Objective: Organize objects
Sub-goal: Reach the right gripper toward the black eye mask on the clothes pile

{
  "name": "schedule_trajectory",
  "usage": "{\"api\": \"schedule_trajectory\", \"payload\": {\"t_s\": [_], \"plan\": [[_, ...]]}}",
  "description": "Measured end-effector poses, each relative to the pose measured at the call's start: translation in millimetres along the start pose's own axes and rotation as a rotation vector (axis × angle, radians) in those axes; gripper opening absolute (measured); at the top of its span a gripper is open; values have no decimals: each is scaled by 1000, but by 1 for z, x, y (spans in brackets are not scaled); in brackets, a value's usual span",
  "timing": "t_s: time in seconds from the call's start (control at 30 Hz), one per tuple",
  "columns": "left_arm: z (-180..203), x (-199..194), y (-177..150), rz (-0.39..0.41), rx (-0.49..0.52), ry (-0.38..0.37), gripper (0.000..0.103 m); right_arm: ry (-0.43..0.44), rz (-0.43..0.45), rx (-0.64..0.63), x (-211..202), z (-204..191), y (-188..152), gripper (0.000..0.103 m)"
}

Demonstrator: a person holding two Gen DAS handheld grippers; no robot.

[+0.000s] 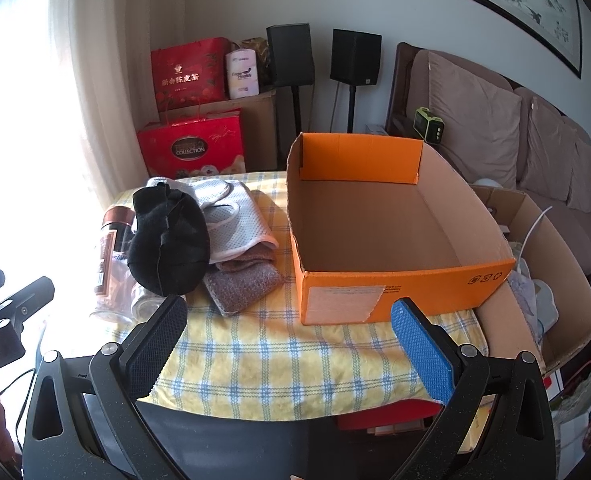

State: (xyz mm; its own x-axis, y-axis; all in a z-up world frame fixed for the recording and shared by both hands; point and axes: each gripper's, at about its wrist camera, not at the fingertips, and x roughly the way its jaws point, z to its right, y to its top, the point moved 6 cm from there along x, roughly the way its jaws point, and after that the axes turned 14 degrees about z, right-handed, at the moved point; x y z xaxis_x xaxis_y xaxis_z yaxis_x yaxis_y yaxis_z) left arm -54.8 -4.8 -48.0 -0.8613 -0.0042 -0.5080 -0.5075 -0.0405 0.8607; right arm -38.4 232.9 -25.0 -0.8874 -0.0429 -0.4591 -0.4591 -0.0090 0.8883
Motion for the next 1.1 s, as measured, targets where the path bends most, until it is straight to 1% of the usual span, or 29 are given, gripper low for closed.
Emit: {"api": "schedule_trajectory", "payload": {"t_s": [0.17,0.37,0.5,0.57,0.6,0.63,0.7,0.73,0.8,0.83,0.9,1.0,1.1], "plan": [[-3,9,4,12,13,-16,103,6,3,-10,6,-2,2,103],[-15,24,5,-6,-10,-28,103,53,10,-34,16,-13,8,103],[-25,29,4,-4,-61,-61,96,93,15,-56,25,-25,15,102],[-28,31,3,-7,-76,-72,95,127,12,-58,30,-32,18,99],[-29,32,3,-8,-79,-73,95,155,9,-57,34,-37,20,95],[-30,34,3,-9,-82,-76,93,182,6,-54,37,-42,22,93],[-33,37,3,-15,-95,-85,89,233,-2,-48,45,-53,26,91],[-34,38,2,-18,-102,-91,86,256,-7,-46,48,-58,27,87],[-37,41,2,-25,-114,-100,84,288,-26,-54,58,-70,27,81],[-38,43,2,-28,-119,-102,84,302,-38,-62,62,-76,25,79],[-41,46,0,-32,-127,-101,84,335,-48,-75,68,-87,19,79],[-46,49,-1,-34,-132,-95,84,370,-93,-83,78,-101,5,79],[-50,52,-4,-44,-143,-97,84,385,-106,-82,87,-109,-4,80]]}}
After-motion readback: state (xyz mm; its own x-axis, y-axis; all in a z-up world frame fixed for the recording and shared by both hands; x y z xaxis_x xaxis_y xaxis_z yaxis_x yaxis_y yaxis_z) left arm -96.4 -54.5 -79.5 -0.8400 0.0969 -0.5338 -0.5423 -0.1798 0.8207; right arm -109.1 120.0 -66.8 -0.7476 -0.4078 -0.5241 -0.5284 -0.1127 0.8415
